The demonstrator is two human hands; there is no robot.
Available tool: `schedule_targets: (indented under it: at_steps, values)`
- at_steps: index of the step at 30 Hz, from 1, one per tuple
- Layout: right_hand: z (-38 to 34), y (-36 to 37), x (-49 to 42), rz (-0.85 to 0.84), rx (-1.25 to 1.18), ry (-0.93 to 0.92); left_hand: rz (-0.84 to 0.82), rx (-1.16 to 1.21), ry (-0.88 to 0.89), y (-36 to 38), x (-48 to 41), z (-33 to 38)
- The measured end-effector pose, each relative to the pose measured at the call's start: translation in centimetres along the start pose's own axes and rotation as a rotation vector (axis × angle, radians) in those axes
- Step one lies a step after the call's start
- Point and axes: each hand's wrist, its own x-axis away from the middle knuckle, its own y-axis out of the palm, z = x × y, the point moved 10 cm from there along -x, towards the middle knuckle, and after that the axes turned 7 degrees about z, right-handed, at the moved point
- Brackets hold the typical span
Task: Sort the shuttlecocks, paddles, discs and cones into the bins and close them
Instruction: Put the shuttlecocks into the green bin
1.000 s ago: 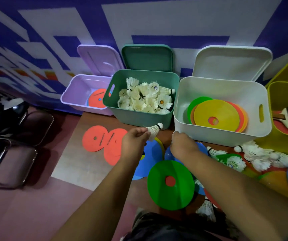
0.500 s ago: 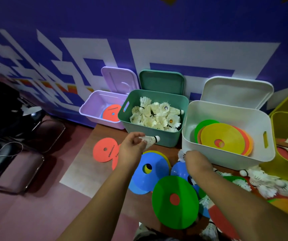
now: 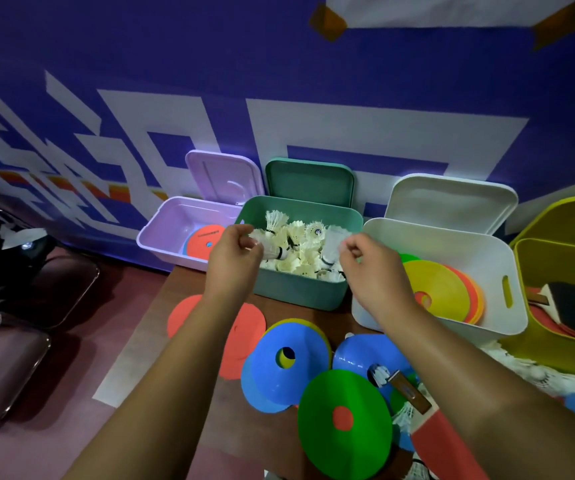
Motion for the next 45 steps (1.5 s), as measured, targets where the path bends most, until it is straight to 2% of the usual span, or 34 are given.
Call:
schedule_targets:
  at_steps: [2,3,7,16,17,19,21,25,29,33,38,42,45]
  values:
    - [-0.5,-0.4,-1.4,0.058,0.012,-0.002,0.019,-0.065,0.038,-0.7,-1.8,1.1]
    - [0.0,0.4,-2.1,0.026,0.055,0.011,0.023,-0.076,0.045,-0.9,-2.6,1.4]
    - [4.2,5.6,-1.4,-0.381,0.392,0.193,0.021,-0.103,0.072,-1.1,-5.0,1.4]
    - [6.3,8.2,0.1,-0.404,0.354,0.219,-0.041,-0.234,0.164,1.4,-8.8,-0.9]
    - [6.3,8.3,0.1,-0.395,0.344,0.223,-0.091,-0.298,0.199,2.3,-9.1,-1.4]
    - [6.3,8.6,-0.1,-0.381,0.32,0.232,-0.259,-0.57,0.27,4.9,-8.7,-3.0]
    - [6.0,9.1,0.0,-0.391,0.304,0.237,-0.384,-0.714,0.25,6.5,-7.9,-5.1]
    - [5.3,9.2,-0.2,-0.337,0.254,0.248,-0.413,-0.536,0.17,6.9,-7.2,-6.6]
    - [5.6,8.7,-0.1,-0.27,0.218,0.26,-0.351,-0.339,0.18,6.2,-6.0,-6.3]
    - [6.6,8.4,1.3,-0.254,0.194,0.313,-0.358,-0.173,0.172,6.4,-3.7,-5.7]
    - [7.6,7.6,3.7,-0.242,0.152,0.377,-0.492,-0.001,0.112,8.5,-0.1,-6.2]
    - [9.0,7.0,5.9,-0.24,0.169,0.429,-0.678,-0.032,0.116,11.1,3.6,-8.1]
    - [10.7,6.9,8.0,-0.237,0.192,0.486,-0.757,-0.095,0.09,12.5,5.6,-10.4]
